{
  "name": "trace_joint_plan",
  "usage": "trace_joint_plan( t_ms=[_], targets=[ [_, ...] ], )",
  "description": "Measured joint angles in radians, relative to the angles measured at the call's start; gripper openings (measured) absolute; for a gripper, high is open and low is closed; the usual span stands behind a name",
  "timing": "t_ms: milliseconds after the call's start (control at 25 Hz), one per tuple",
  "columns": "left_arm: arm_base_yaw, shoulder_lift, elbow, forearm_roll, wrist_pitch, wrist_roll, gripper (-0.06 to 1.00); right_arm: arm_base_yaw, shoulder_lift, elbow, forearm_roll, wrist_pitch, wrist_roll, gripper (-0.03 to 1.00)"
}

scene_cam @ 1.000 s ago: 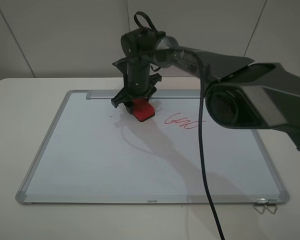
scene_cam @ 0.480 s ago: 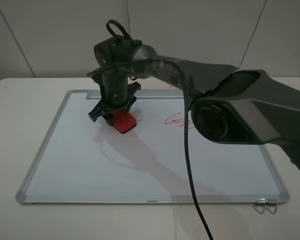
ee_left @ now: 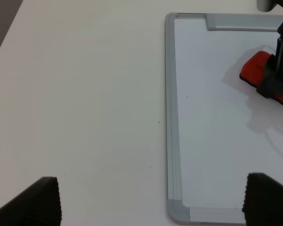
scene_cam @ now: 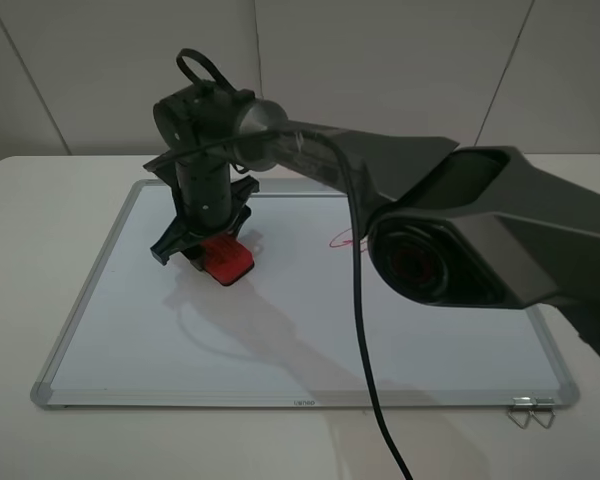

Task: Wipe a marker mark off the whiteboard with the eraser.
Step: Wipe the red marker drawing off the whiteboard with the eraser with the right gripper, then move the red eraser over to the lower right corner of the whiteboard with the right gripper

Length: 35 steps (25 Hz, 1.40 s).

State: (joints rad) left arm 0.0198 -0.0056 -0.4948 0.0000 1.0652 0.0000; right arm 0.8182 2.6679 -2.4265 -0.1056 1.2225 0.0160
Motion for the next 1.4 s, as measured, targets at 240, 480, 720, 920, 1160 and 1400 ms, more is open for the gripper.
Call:
trace_joint_plan(
  t_ms=[240, 480, 720, 920, 1160, 1400],
  targets=[
    [0.000, 0.000, 0.000, 0.000, 0.000, 0.000, 0.77, -0.058, -0.112, 0.007, 0.022, 0.000, 0.028, 0.51],
    [0.000, 0.000, 0.000, 0.000, 0.000, 0.000, 0.77, -0.119, -0.201, 0.176, 0.048, -0.004, 0.032, 0.51],
    [0.000, 0.000, 0.000, 0.000, 0.000, 0.000, 0.77, -0.205, -0.361, 0.494, 0.046, -0.002, 0.032, 0.51],
    [0.000, 0.000, 0.000, 0.000, 0.000, 0.000, 0.77, -0.319, -0.571, 0.829, 0.042, -0.085, 0.080, 0.51],
    [0.000, 0.000, 0.000, 0.000, 0.000, 0.000, 0.77, -0.467, -0.805, 1.212, 0.023, -0.264, 0.192, 0.51],
    [0.000, 0.000, 0.000, 0.000, 0.000, 0.000, 0.77, -0.570, -0.944, 1.443, -0.008, -0.386, 0.248, 0.51]
  ],
)
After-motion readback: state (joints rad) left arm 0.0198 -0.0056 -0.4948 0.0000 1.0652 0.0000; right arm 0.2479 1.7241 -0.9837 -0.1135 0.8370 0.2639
